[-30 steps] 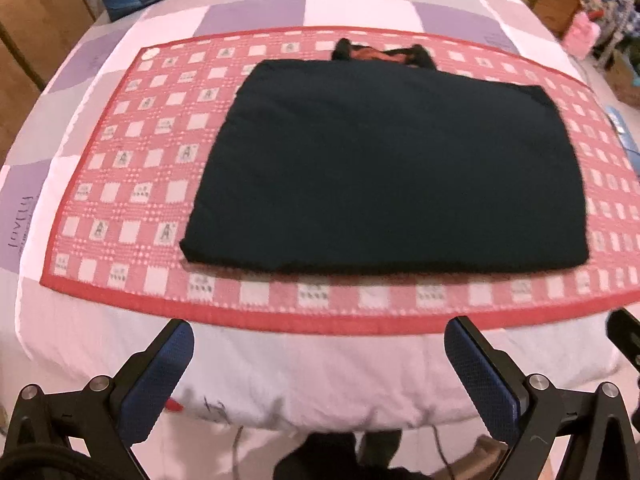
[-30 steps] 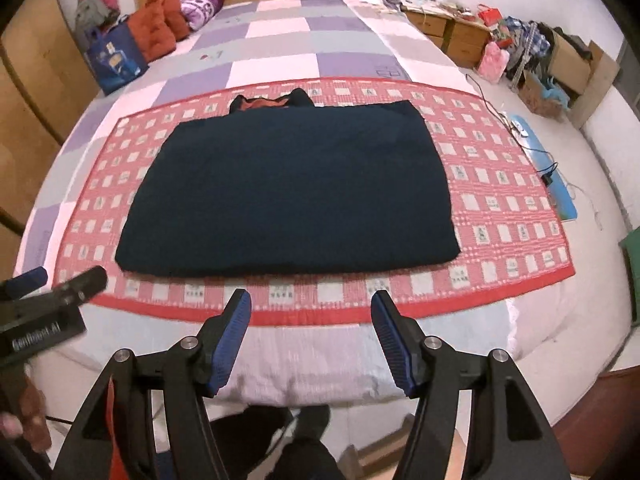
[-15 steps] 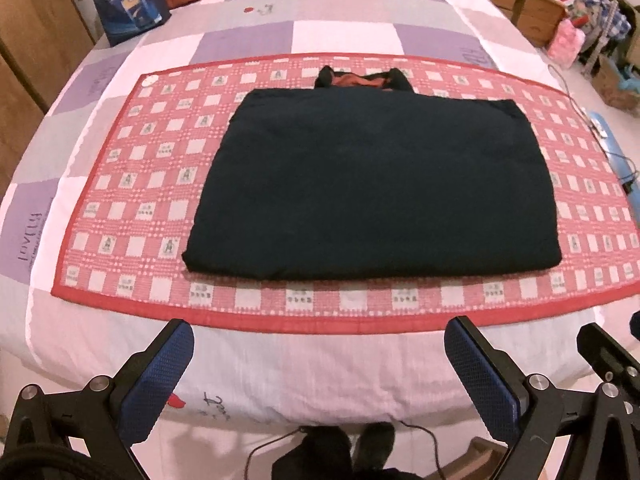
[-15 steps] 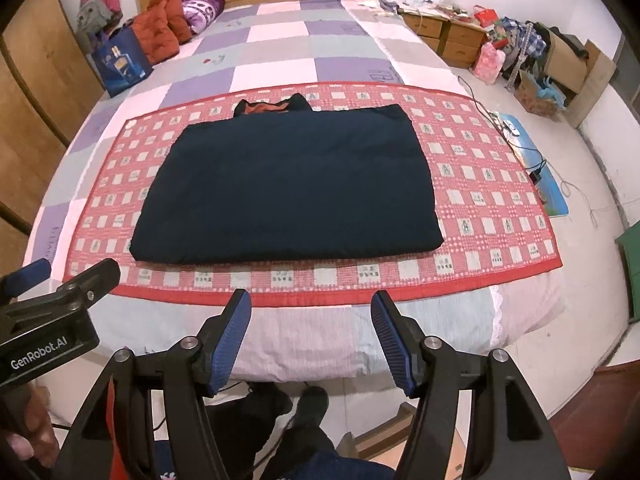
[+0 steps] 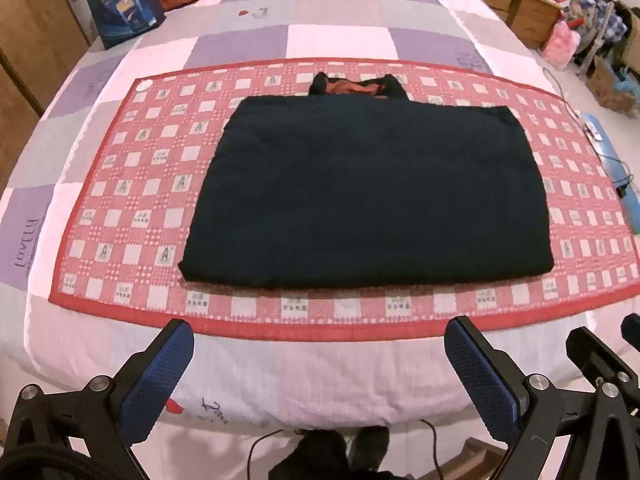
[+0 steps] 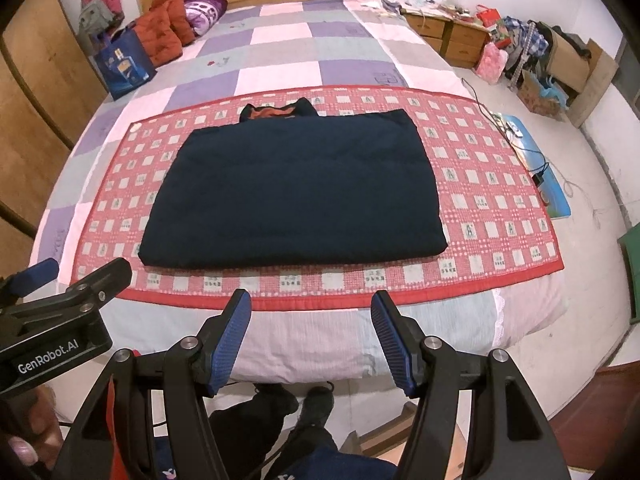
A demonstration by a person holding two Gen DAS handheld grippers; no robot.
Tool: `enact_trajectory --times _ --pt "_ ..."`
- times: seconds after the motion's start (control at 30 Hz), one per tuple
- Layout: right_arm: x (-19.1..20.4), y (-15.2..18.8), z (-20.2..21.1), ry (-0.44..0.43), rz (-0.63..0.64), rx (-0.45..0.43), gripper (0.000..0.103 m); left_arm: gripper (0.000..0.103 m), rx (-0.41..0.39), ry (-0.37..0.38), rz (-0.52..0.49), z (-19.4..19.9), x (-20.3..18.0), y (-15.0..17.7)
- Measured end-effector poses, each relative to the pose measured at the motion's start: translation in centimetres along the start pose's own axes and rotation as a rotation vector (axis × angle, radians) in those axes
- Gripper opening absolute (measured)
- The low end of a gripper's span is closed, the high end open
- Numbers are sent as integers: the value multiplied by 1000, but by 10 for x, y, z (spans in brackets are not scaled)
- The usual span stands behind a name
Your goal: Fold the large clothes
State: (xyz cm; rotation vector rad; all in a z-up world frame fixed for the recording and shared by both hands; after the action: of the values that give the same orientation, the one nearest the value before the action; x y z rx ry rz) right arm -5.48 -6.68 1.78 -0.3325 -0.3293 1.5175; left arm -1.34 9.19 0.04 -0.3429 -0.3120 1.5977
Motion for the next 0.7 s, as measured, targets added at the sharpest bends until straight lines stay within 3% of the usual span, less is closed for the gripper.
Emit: enact_trajectory --times 0.7 --pt "-20 1 -12 -8 -39 33 66 103 23 16 -54 -14 -26 -7"
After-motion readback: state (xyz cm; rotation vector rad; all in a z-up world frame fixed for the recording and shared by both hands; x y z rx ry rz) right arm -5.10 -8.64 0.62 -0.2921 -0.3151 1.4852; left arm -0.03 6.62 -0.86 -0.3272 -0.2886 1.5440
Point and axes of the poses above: each gripper's, at about its wrist camera, not at the fingertips, and z roughly against the way its jaws point, x to its left, y to its underside, the point moved 1 cm from there along -z, roughly the way its jaws point, and after that the axes turned 4 degrees about z, right-handed, at the moved point
